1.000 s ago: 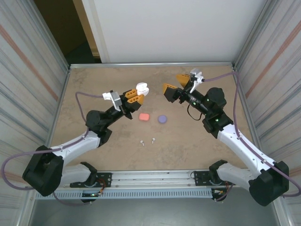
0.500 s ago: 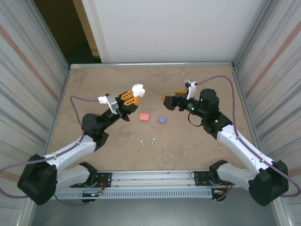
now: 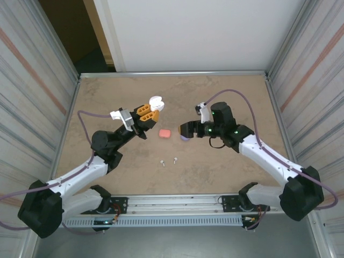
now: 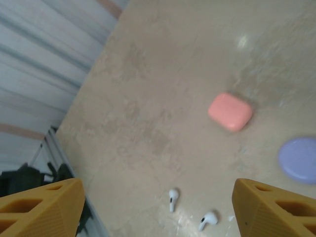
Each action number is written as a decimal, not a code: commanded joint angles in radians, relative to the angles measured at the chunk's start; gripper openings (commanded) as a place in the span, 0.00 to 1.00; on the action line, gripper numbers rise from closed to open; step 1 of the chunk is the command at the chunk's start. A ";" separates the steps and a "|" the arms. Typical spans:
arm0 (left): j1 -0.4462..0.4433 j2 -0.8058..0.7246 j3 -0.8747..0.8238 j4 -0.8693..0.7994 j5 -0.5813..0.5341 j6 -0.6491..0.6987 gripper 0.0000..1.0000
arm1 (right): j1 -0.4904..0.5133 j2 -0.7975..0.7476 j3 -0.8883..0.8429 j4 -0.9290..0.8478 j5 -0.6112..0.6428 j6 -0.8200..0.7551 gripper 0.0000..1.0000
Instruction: Insert the wireless bluetooth earbuds into the charging case
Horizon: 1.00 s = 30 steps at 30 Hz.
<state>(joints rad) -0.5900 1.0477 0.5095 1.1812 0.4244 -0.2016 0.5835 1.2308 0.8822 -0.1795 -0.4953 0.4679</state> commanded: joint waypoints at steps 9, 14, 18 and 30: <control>-0.003 -0.054 -0.023 0.023 -0.003 0.016 0.00 | 0.140 0.200 0.121 -0.124 -0.050 0.020 0.67; -0.003 -0.074 -0.029 0.018 -0.004 0.018 0.00 | 0.188 0.292 0.170 -0.174 -0.032 0.015 0.61; -0.003 -0.085 -0.031 0.012 -0.005 0.020 0.00 | 0.222 0.370 0.208 -0.200 -0.023 0.019 0.55; -0.002 -0.101 -0.037 0.000 -0.012 0.031 0.00 | 0.280 0.571 0.326 -0.306 0.006 -0.008 0.40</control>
<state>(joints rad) -0.5900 0.9691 0.4774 1.1706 0.4244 -0.1974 0.8513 1.7695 1.1702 -0.4225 -0.5125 0.4702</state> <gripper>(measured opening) 0.196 0.407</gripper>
